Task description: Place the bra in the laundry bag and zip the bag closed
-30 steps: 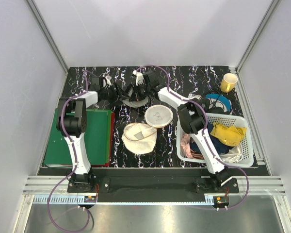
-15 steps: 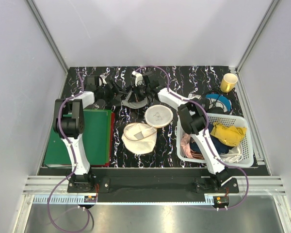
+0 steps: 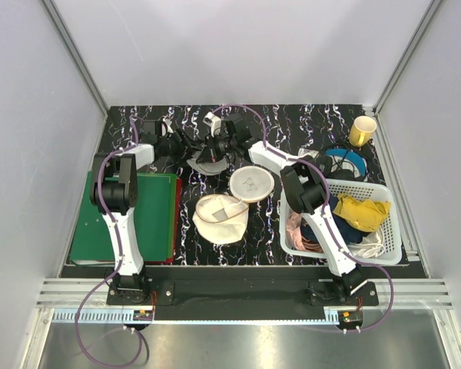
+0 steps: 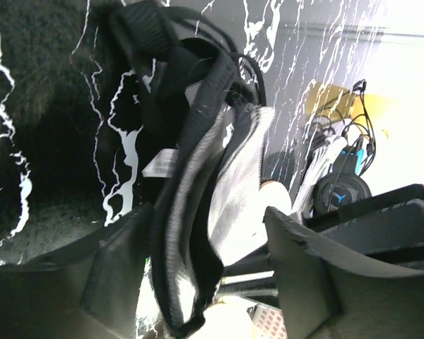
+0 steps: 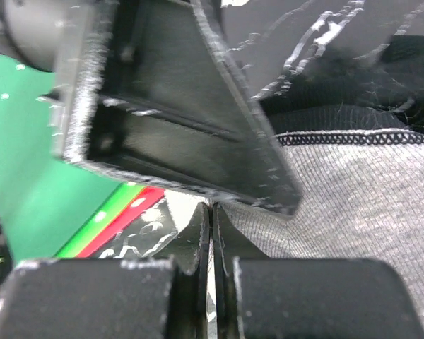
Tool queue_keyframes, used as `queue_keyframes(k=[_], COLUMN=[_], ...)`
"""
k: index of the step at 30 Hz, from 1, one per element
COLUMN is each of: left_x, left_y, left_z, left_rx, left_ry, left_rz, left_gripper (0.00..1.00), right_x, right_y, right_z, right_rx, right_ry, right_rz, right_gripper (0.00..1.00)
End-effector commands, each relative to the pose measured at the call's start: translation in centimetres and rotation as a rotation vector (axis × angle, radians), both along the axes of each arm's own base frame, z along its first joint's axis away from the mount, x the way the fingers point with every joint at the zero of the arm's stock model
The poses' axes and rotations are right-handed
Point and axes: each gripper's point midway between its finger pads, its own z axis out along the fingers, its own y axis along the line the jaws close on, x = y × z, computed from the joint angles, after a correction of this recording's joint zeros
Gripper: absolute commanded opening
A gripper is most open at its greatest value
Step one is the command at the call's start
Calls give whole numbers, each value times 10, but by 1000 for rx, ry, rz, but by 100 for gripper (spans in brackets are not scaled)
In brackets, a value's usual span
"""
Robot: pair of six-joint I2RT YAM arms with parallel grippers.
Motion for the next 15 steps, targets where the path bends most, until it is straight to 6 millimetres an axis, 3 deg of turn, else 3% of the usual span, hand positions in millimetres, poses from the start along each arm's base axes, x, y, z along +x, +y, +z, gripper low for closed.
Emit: queue_keyframes(k=[1,8,12,13,14,15], left_x=[13,12,12,12,10,11], left_y=[-8,-11,-11,-10,-9,-9], left_z=[21,23,25,25,24,27], left_rx=[-38,-48,-38,-31,-17,-14], left_ry=[-66,-73,-83,-84,-84,-94], left_rz=[-29,-50,-66,-71,-81,-86], left_gripper=[60,38,15,3,0,0], right_x=[-14,-23,-26,-27,-27,-27], right_y=[20,27,24,22,19,18], right_z=[67,63,56,55,55,55], right_rx=[148,182,168,160,156,150], right_ry=[-65,11,30,38,41,44], right_rz=[96,124,115,105,97,89], right_gripper=[0,0,0,2,6,22])
